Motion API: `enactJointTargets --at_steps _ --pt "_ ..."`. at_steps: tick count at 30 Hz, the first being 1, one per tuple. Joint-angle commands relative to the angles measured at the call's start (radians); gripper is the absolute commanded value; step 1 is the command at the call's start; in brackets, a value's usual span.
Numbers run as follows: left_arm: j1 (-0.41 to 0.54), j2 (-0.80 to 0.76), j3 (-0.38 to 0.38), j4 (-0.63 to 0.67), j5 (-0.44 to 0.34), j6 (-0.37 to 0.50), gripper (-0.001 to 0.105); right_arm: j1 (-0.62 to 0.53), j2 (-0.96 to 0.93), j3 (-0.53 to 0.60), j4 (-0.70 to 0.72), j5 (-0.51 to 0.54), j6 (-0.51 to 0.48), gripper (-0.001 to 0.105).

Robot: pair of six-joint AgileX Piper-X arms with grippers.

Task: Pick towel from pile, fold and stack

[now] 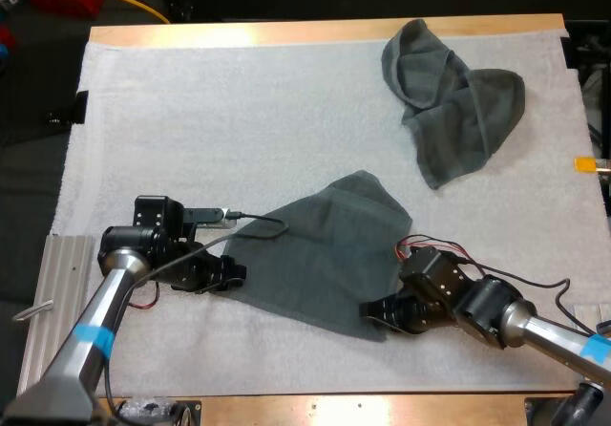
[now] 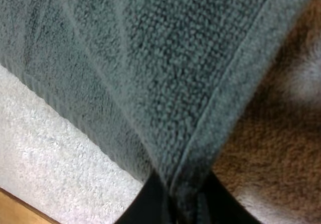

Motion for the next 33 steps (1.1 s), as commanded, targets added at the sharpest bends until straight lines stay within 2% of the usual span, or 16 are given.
enactJointTargets --at_steps 1,8,14,19,25,28,30,33 --pt "-0.001 0.021 0.001 -0.010 -0.002 -0.009 0.059 0.000 -0.012 0.001 0.009 0.002 -0.010 0.001" --pt "-0.001 0.124 0.001 -0.008 0.008 -0.008 0.059 0.000 -0.012 0.001 0.009 0.002 -0.010 0.001" --pt "-0.001 0.137 0.001 -0.011 0.192 -0.006 0.056 0.000 -0.012 0.001 0.009 0.002 -0.010 0.001" --pt "-0.001 0.137 0.001 -0.008 0.210 -0.006 0.036 0.000 -0.012 0.001 0.009 0.002 -0.010 0.001" --pt "-0.001 0.137 -0.002 -0.006 0.210 -0.006 0.019 0.000 -0.012 0.001 0.009 0.002 -0.010 0.001" --pt "-0.001 0.123 -0.002 0.006 0.210 0.006 0.004 0.000 -0.016 0.001 0.009 0.002 -0.010 0.001" --pt "-0.001 0.092 -0.002 0.022 0.210 0.024 0.000 0.000 -0.034 0.001 0.009 0.002 -0.013 0.001" --pt "-0.001 0.012 -0.002 0.044 0.210 0.028 0.000 0.000 -0.081 0.001 0.009 0.006 -0.013 0.001"
